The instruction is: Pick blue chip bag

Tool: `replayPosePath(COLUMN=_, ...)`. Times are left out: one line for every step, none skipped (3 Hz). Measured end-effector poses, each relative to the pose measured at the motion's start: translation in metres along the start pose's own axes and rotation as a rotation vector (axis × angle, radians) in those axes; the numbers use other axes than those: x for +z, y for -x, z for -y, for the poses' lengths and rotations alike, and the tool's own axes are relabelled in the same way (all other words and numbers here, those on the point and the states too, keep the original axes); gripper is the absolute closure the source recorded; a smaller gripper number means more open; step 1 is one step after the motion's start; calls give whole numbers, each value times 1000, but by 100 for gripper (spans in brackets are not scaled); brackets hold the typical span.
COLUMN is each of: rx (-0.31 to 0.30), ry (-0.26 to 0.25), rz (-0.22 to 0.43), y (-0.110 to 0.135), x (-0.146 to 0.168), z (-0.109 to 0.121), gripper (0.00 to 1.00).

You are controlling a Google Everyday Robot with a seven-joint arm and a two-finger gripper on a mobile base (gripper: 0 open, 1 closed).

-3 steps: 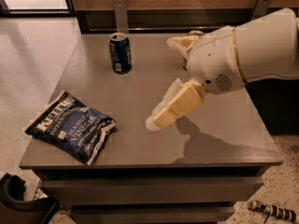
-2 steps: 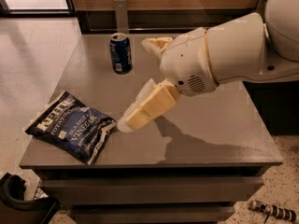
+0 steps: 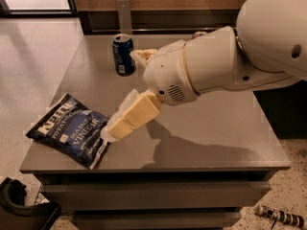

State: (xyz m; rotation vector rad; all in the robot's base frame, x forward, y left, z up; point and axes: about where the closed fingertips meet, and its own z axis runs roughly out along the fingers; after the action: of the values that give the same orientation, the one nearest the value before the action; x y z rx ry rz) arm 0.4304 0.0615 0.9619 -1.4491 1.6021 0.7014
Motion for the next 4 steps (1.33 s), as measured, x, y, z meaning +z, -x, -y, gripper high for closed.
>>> replayPosePath(rx=34, ry=39, rz=-46, y=-8, x=45, z=-15, gripper=0)
replayPosePath(rx=126, ry=79, rz=-112, y=-36, x=100, z=-32, gripper=0)
replayPosePath(rx=191, ry=93, rz=-102, y=-65, x=153, z=-41, gripper=2)
replayPosePath(rx=176, ry=93, rz=-79, y=-68, x=179, z=-40, gripper=24)
